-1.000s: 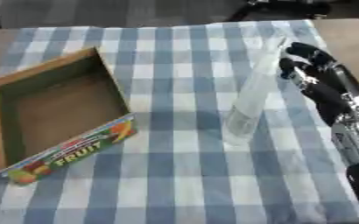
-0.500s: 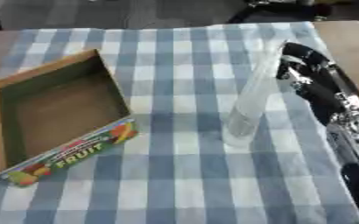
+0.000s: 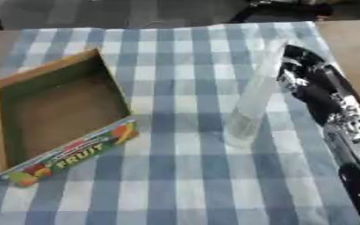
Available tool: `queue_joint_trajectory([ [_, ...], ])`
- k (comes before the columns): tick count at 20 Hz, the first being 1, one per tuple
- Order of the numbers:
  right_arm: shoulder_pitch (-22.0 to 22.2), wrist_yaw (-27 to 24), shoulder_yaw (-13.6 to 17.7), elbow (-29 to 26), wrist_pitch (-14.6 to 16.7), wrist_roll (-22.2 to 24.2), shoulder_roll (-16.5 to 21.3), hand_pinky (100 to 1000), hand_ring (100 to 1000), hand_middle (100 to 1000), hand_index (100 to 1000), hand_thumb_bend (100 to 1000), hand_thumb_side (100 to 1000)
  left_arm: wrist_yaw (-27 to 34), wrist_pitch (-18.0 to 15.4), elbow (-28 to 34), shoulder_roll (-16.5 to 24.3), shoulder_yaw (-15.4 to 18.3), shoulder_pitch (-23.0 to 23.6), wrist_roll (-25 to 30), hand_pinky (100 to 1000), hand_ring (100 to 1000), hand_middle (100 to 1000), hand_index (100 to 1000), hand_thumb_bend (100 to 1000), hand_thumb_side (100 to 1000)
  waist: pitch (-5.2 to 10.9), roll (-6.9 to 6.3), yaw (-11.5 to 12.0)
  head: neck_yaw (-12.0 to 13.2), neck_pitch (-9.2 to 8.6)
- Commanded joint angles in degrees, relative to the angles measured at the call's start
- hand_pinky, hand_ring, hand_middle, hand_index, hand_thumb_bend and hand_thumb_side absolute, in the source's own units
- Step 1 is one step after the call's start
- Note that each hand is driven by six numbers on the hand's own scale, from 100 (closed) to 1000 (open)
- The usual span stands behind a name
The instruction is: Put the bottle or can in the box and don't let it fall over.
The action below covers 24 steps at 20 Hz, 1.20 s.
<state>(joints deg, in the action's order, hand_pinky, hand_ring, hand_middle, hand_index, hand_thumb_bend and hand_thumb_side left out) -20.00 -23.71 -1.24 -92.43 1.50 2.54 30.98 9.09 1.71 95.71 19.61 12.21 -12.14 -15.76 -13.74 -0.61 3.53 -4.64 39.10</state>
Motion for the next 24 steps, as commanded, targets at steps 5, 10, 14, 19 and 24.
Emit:
queue_joint_trajectory([
  [5,-1.0,0.2,-0.3,-0.5,-0.3,0.7,0.8,761,798,844,845,404,328,0.1,-0.1,1.0,1.4,0.2,-0.7,0.2,863,518,698,774,772,543,0.55,-0.02,0.1,0.1,-0.81],
  [10,-1.0,0.2,0.2,-0.6,-0.1,0.2,0.7,761,798,844,845,402,330,0.1,0.0,1.0,1.4,0.2,-0.7,0.2,863,518,698,774,772,544,0.66,-0.04,-0.1,0.1,-1.25],
  [14,-0.6,0.2,0.9,-1.2,0.1,-0.7,1.3,761,797,844,846,400,337,0.1,0.0,1.0,1.5,0.2,-0.5,0.1,863,518,698,774,772,544,0.76,0.0,-0.3,0.1,-1.99],
  [19,1.0,0.6,2.2,-2.3,0.3,-1.8,2.8,762,798,845,847,398,342,0.1,0.0,0.9,1.7,0.3,-0.3,0.0,863,518,698,775,772,543,0.93,0.08,-0.7,0.4,-2.2],
  [24,2.4,0.7,3.1,-2.5,0.4,-2.7,3.4,762,797,845,847,396,345,0.0,-0.1,0.8,1.9,0.3,-0.1,0.1,863,518,698,774,772,543,1.02,0.03,-1.0,0.8,-2.17],
])
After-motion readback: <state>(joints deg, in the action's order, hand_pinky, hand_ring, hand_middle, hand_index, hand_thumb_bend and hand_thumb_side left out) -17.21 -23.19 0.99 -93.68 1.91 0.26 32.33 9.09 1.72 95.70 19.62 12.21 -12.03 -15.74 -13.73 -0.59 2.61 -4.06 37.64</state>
